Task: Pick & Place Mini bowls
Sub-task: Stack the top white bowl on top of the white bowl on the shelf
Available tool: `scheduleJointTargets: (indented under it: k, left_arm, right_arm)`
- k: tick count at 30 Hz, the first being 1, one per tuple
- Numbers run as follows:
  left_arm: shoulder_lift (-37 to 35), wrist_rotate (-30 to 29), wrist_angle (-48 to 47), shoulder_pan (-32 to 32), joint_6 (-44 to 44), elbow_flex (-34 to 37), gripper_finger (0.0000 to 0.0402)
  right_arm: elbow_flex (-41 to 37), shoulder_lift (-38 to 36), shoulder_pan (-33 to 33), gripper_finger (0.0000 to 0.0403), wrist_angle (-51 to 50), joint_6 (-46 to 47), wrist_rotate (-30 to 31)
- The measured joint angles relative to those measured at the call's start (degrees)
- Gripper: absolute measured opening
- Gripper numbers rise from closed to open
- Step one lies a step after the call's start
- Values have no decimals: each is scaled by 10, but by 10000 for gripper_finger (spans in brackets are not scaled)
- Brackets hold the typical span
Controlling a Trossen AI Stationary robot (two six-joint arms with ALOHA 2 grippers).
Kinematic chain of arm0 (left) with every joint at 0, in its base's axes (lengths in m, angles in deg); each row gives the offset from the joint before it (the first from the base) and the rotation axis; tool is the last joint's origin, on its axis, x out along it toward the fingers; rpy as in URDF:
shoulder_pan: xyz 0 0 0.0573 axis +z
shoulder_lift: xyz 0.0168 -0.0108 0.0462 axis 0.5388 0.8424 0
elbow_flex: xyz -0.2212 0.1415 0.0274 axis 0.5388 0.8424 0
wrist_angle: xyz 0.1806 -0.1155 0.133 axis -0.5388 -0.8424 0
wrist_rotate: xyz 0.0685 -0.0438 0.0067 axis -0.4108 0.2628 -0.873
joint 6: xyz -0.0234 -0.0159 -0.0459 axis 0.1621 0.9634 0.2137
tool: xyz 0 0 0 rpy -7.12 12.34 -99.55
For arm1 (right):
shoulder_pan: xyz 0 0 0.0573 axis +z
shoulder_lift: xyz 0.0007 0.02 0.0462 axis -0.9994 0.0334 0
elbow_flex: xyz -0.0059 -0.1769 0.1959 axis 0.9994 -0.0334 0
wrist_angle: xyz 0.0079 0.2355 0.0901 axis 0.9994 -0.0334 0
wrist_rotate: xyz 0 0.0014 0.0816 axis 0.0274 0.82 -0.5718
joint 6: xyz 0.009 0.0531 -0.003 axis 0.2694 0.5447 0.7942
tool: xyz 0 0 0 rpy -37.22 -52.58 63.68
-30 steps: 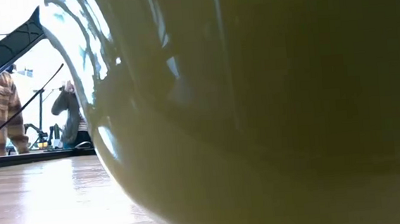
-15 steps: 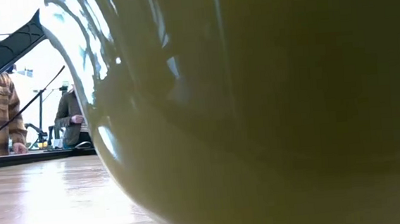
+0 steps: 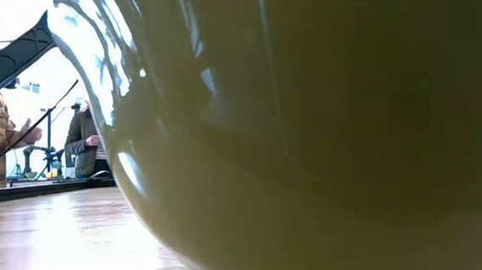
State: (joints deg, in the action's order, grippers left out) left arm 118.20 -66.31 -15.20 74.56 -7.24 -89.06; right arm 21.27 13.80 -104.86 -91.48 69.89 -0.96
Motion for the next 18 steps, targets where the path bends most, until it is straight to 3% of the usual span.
scheduleJointTargets:
  k: [18]
  left_arm:
    - [0, -3, 21, 0, 0, 0, 29]
  right_arm:
    - [0, 0, 0, 221, 0, 0, 0]
